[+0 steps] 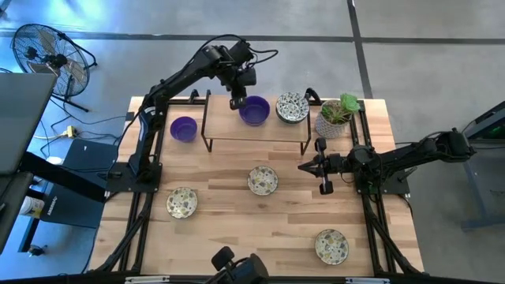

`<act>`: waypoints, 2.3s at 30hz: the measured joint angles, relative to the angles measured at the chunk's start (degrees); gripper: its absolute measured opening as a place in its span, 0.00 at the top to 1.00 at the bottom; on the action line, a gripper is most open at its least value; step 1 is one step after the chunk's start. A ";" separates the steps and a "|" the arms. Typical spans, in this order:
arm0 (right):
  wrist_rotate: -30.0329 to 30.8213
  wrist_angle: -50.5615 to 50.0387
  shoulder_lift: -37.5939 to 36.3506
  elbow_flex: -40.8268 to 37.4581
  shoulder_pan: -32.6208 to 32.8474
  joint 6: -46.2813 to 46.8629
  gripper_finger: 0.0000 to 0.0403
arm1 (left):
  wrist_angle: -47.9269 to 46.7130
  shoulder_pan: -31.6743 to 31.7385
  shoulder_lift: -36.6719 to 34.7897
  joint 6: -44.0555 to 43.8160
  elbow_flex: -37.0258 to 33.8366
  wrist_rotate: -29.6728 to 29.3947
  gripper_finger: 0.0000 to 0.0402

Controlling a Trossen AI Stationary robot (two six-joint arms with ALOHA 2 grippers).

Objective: Pick & Place Mini bowls
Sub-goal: Stack the bottom violet bowl on the violet bowl on the shelf, then stack the violet bowl on top of the violet bowl on the shelf

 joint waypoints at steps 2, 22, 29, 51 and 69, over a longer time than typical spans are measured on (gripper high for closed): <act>0.00 0.00 -0.02 0.00 0.00 -0.06 1.00 | -0.05 0.02 0.00 -0.72 0.00 -0.61 0.97; 0.02 -1.22 -0.02 0.00 0.01 0.09 1.00 | -9.60 -5.89 -2.15 5.87 0.11 -10.57 1.00; -0.19 -1.53 -0.02 0.00 0.02 1.35 1.00 | -7.13 -10.04 -4.59 6.86 -0.10 -17.00 1.00; 6.12 1.22 -0.02 0.00 9.23 -2.71 1.00 | 21.71 -20.46 -23.01 7.07 -24.32 -22.31 1.00; 6.54 1.40 -0.02 0.00 9.27 -2.67 1.00 | 45.31 -22.50 -59.34 -0.61 -72.42 -23.32 1.00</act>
